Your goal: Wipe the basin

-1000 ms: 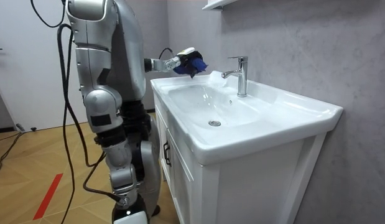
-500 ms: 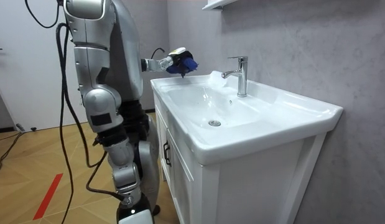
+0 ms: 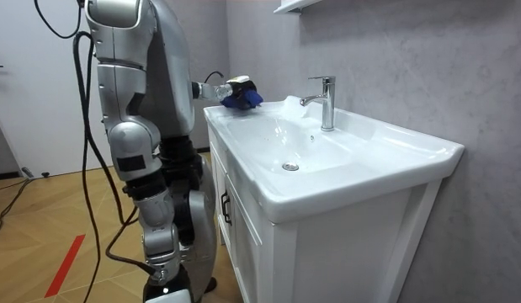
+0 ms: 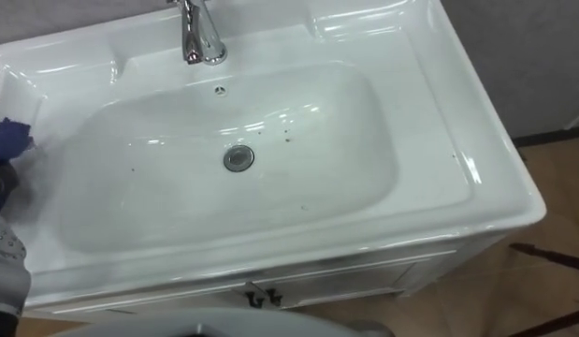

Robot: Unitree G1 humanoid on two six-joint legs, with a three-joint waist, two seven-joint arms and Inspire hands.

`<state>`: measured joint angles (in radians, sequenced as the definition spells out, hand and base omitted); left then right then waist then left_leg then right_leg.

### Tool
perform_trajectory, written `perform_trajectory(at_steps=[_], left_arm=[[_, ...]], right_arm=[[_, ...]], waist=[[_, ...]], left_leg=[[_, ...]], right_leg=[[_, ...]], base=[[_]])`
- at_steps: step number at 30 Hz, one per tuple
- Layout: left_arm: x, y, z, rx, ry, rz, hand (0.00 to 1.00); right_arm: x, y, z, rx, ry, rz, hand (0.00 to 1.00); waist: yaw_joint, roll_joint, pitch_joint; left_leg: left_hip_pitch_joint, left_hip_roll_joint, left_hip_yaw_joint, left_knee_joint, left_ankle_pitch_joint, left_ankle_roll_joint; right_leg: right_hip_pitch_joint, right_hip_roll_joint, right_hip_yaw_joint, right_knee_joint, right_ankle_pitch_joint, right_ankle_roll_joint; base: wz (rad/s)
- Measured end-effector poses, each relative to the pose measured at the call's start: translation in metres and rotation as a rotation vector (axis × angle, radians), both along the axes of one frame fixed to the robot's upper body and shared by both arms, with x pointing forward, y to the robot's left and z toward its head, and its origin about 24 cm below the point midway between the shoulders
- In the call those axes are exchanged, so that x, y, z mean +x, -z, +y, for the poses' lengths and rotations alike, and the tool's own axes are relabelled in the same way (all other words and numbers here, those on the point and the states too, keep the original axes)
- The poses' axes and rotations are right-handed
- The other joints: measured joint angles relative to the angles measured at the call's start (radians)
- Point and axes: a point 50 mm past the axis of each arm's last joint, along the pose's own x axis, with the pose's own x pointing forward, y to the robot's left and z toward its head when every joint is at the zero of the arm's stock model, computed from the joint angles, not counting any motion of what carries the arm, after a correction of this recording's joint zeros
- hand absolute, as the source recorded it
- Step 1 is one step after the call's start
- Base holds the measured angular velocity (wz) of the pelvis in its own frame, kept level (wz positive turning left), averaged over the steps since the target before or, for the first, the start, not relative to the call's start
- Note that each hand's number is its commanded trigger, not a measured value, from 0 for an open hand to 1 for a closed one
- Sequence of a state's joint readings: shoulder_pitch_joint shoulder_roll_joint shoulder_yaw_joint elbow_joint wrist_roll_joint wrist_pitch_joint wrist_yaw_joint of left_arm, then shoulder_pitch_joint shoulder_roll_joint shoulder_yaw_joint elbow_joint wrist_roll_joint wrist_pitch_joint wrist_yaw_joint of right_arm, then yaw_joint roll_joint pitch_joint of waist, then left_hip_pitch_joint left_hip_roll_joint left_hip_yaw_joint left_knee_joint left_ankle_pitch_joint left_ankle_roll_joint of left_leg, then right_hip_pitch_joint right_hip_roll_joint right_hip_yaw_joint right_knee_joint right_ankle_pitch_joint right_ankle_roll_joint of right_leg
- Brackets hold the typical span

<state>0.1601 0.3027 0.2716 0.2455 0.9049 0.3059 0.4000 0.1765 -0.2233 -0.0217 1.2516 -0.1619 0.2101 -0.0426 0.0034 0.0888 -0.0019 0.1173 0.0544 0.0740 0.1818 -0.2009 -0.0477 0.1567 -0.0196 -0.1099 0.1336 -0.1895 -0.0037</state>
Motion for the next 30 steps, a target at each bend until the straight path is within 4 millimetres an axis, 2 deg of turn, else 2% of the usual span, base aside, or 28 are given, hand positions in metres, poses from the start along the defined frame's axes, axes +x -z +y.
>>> perform_trajectory(at_steps=[14, 20, 26, 30], left_arm=[[0.0, -0.001, 0.001, -0.003, -0.012, 0.007, 0.0], [0.005, -0.01, -0.002, 0.009, 0.001, -0.037, 0.0], [0.013, -0.027, -0.007, 0.038, 0.03, -0.125, 0.0], [0.016, -0.035, -0.01, -0.044, 0.033, -0.209, 0.0]], right_arm=[[-0.001, 0.0, 0.0, -0.003, 0.008, 0.007, 0.0], [0.001, 0.0, -0.001, -0.016, 0.003, -0.002, 0.0], [0.007, -0.001, -0.002, -0.034, -0.006, -0.036, 0.0], [0.011, -0.001, -0.001, -0.032, -0.009, -0.048, 0.0]], waist=[[-0.001, 0.003, 0.0001], [-0.002, 0.006, 0.0002], [-0.003, 0.008, 0.0], [-0.007, 0.009, 0.0007]], left_leg=[[-0.003, 0.0, -0.006, 0.006, 0.0, 0.0], [-0.004, -0.001, -0.01, 0.005, 0.0, 0.0], [-0.004, -0.004, -0.014, 0.006, 0.0, 0.0], [-0.003, -0.011, -0.023, 0.005, 0.002, 0.003]], right_leg=[[0.001, 0.0, -0.003, 0.0, 0.0, 0.0], [0.001, -0.001, -0.007, 0.001, 0.0, 0.0], [0.003, -0.006, -0.015, 0.002, -0.001, 0.001], [0.005, -0.012, -0.018, 0.004, -0.003, 0.004]], base=[[0.0], [0.01], [0.01], [0.03]])
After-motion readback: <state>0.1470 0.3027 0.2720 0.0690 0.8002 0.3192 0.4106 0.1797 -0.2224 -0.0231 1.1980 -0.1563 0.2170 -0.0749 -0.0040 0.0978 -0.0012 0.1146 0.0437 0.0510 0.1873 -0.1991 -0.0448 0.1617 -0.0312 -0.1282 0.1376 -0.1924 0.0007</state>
